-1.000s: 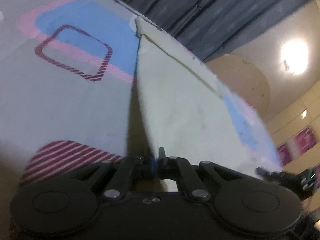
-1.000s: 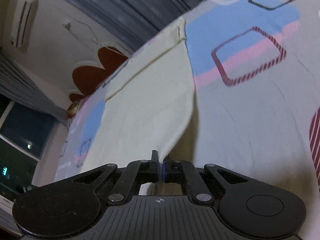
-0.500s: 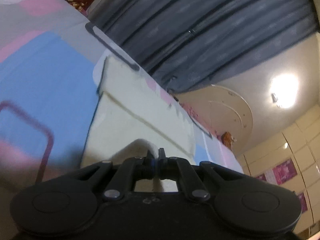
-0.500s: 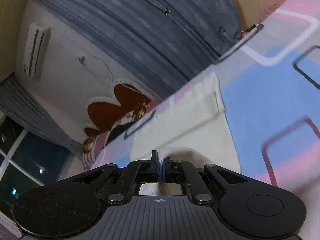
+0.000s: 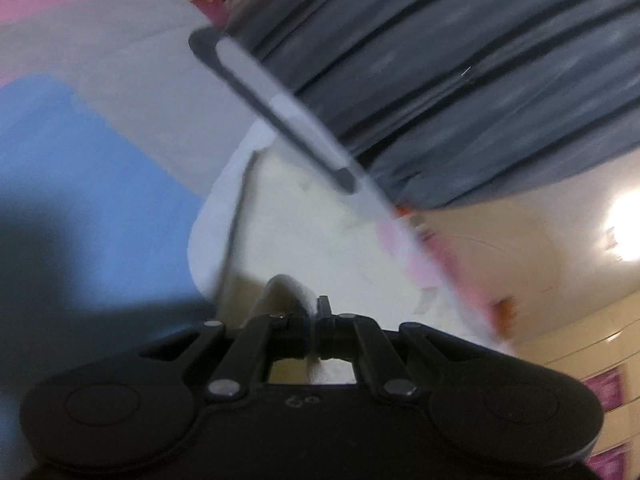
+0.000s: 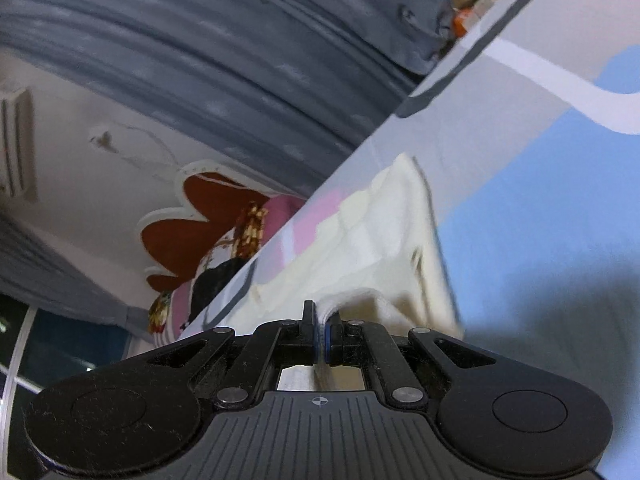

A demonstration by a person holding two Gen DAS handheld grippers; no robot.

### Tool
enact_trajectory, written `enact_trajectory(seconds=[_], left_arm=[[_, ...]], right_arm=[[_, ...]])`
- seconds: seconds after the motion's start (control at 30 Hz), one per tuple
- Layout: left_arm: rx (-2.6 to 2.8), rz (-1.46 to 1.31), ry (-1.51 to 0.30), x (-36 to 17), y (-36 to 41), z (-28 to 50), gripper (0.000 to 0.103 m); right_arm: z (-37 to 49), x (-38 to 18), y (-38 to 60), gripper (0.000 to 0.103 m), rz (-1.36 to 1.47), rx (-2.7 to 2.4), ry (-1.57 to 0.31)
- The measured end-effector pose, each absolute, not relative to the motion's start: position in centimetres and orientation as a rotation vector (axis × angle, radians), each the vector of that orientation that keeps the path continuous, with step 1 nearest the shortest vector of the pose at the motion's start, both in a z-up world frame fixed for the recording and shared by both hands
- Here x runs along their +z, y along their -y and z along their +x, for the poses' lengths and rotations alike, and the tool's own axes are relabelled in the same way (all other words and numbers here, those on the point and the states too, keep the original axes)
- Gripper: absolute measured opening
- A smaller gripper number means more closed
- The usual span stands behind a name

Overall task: Fold small clothes
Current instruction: 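Lift the hem with both grippers and fold it over toward the collar, then open both grippers and release the folded hem onto the sweater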

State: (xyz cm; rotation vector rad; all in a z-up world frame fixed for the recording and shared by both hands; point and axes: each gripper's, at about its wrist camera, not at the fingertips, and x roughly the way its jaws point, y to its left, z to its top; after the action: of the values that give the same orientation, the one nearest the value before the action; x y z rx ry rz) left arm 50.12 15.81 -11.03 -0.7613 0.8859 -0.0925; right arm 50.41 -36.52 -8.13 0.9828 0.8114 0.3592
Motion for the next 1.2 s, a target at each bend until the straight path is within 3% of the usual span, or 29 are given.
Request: enact_trajectory(seconds=[0.1, 0.17, 0.23, 0.27, 0.3, 0.33, 0.37, 0.73, 0.83, 0.93, 1.2], left_arm=[[-0.103, -0.752, -0.872, -11.8, -15.2, 51.7, 0.002], [-0.129, -0.776, -0.782, -11.6, -15.3, 51.7, 0.023], [-0.128, -0.797, -0.712, -11.2, -15.6, 50.9, 0.031], [-0.115, -0.809, -0.672, -11.2, -15.9, 50.6, 0.037], [-0.109, -0.822, -0.631, -11.1, -16.3, 50.1, 0.042], [-0.099, -0.823, -0.603, -11.0, -16.6, 49.5, 0.05], [-0.086, -0.794, -0.597, -10.8, -16.7, 49.1, 0.051], [-0.16, -0.424, -0.628, -9.3, -14.4, 44.5, 0.051], [-0.157, -0.335, -0.672, -9.8, -14.1, 42.8, 0.044], [-0.145, -0.205, -0.732, -10.6, -13.1, 42.9, 0.03], [-0.178, 0.025, -0.734, -9.7, -9.2, 49.2, 0.029]], right_arm=[[53.4, -9.6, 36.9, 0.002, 1.041, 0.386, -0.826], [54.4, -9.4, 37.1, 0.004, 1.001, 0.375, -0.773], [54.6, -9.1, 37.4, 0.032, 0.989, 0.347, -0.711], [54.3, -8.7, 37.7, 0.058, 0.967, 0.332, -0.671], [53.9, -8.3, 37.9, 0.06, 0.943, 0.327, -0.64], [53.6, -8.1, 38.3, 0.06, 0.93, 0.336, -0.615], [53.4, -7.8, 38.4, 0.06, 0.916, 0.335, -0.609], [48.0, -6.9, 37.5, 0.059, 0.617, 0.394, -0.57], [45.9, -7.0, 36.7, 0.059, 0.512, 0.419, -0.595], [44.6, -7.7, 35.0, 0.039, 0.42, 0.456, -0.65], [47.8, -8.2, 28.5, 0.034, 0.153, 0.461, -0.681]])
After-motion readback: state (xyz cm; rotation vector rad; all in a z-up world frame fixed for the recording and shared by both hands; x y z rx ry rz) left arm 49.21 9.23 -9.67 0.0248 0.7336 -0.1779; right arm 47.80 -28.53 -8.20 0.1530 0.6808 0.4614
